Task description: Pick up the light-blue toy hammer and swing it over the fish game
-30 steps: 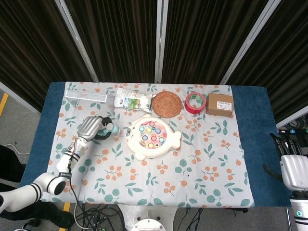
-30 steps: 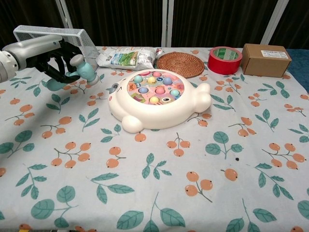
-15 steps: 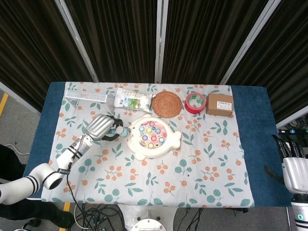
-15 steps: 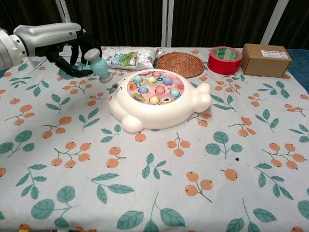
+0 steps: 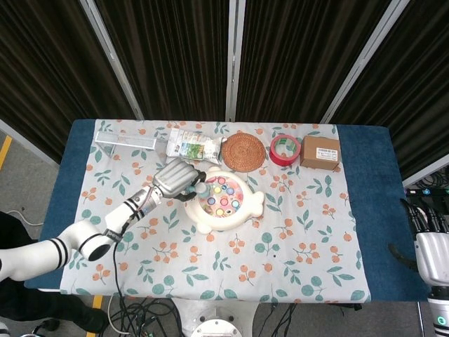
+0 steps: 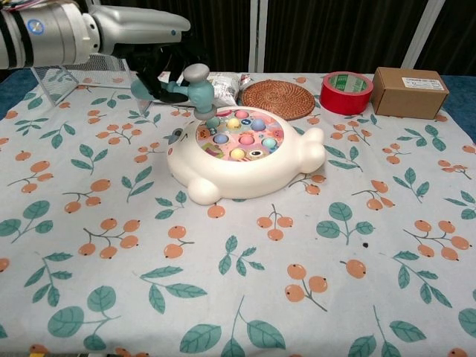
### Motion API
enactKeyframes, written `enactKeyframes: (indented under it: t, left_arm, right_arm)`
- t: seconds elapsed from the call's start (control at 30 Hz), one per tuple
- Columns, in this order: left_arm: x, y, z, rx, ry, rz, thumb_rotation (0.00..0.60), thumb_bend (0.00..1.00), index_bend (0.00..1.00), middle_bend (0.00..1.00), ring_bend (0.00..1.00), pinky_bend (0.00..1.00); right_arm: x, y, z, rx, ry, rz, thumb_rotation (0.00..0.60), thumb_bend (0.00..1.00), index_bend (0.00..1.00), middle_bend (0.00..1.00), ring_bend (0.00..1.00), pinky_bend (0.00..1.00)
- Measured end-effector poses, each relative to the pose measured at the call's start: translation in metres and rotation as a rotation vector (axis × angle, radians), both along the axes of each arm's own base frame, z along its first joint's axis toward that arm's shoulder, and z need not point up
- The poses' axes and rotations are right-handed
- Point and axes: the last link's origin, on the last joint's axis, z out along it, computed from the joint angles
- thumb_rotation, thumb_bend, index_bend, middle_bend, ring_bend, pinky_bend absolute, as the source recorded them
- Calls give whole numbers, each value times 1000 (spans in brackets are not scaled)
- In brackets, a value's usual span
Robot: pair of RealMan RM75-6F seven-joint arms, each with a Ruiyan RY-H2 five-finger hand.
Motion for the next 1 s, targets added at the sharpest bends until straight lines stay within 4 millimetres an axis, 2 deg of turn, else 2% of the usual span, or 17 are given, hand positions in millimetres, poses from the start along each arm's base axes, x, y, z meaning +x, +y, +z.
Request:
enactKeyframes:
  t: [0.23,0.7,1.0]
  left_arm:
    - [18,13,-8,9,44,42,600,602,609,614,522,622]
    - [16,20,-33,14,140,77,600,604,610,615,522,622]
    - [24,24,-16,37,104,90,600,607,610,615,522,622]
  right_arm:
    - [-4,2,4,-11,-1,-5,600,120,45,187,46,117]
    - [-8,2,3,-5,-7,-16,600,120,44,191,46,117]
    - [-9,3,5,-14,-9,-21,600,119,44,191,46,117]
